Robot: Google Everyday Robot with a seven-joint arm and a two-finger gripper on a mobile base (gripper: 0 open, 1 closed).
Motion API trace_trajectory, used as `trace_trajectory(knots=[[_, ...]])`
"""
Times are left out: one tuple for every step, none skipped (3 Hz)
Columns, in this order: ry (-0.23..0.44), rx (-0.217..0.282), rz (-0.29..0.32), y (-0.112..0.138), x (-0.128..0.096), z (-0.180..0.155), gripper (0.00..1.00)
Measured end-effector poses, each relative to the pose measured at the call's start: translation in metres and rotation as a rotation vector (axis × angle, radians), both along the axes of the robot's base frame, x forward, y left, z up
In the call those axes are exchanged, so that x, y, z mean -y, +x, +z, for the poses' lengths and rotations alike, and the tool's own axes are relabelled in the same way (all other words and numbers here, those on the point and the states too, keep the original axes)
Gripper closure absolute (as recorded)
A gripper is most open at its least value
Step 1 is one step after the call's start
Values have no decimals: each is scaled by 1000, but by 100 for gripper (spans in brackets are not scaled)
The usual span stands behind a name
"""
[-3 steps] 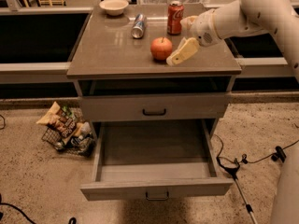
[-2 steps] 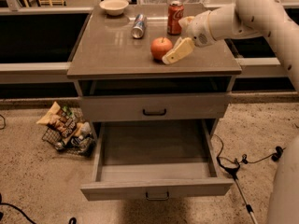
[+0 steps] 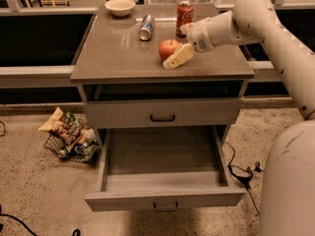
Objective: Place apple into middle drawer
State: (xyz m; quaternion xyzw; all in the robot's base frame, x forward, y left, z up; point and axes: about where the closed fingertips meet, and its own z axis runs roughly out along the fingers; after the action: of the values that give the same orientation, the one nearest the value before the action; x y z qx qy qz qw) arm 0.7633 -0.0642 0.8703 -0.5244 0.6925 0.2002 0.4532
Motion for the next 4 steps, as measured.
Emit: trace_trajectory(knots=[[6, -14, 7, 11, -9, -10, 0], [-12, -24, 1, 18, -16, -19, 18], [-33, -41, -4, 20, -20, -31, 41], [44, -26, 17, 7, -15, -30, 64]])
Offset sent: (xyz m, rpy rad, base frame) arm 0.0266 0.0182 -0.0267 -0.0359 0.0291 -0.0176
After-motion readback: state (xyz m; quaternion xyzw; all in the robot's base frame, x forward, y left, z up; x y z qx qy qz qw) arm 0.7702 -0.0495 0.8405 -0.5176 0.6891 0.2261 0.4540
